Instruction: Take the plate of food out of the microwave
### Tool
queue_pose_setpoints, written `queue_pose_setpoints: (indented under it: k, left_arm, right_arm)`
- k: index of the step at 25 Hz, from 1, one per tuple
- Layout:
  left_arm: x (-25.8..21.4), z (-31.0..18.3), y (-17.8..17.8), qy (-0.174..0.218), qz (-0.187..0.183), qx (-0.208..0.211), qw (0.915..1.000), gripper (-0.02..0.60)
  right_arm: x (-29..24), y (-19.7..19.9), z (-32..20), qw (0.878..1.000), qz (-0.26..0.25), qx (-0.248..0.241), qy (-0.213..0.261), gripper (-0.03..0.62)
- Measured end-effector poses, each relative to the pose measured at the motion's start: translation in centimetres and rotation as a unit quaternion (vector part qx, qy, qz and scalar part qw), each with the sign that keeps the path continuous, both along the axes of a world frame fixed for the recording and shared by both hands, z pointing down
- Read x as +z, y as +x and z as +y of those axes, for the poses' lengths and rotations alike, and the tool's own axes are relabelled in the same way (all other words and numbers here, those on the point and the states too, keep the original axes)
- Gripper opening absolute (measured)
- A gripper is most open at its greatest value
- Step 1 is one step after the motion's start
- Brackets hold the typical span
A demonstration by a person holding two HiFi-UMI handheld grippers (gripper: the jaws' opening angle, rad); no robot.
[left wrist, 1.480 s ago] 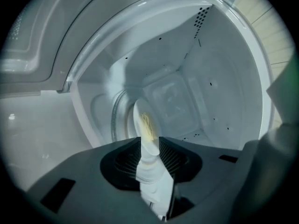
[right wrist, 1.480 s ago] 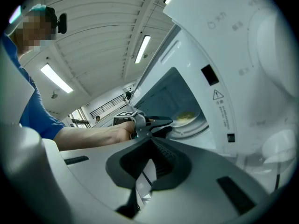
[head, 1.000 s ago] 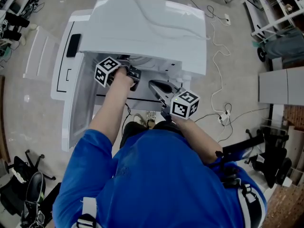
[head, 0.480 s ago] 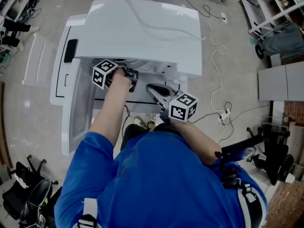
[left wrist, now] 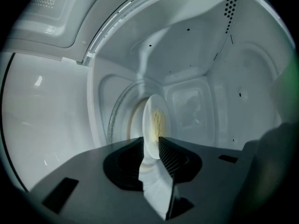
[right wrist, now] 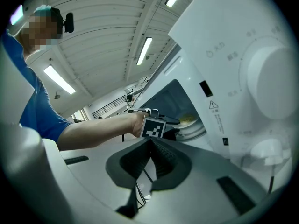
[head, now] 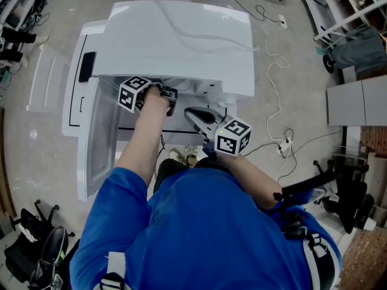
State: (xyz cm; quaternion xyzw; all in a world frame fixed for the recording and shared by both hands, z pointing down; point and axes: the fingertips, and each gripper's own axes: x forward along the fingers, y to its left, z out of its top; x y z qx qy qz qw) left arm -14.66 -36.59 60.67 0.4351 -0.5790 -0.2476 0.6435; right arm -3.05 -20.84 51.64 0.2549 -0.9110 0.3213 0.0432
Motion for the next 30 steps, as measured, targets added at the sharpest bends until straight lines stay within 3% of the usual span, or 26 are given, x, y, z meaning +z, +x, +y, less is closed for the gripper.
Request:
queue_pose_setpoints:
  k: [4, 30]
  left_arm:
    - [0.4, 0.2, -0.1, -0.005, 0.007, -0.008, 0.9999, 0.026]
    - [0.9, 6.0, -0.7, 0.016, 0.021, 0.014, 0.9996, 0.02]
  right_arm:
    - [0.1, 0.3, 0.0, 1.0, 0.001, 0.003, -0.001, -0.003]
    - [0.2, -1.3, 1.1, 1.0, -0.002, -0.014, 0.006, -0.003]
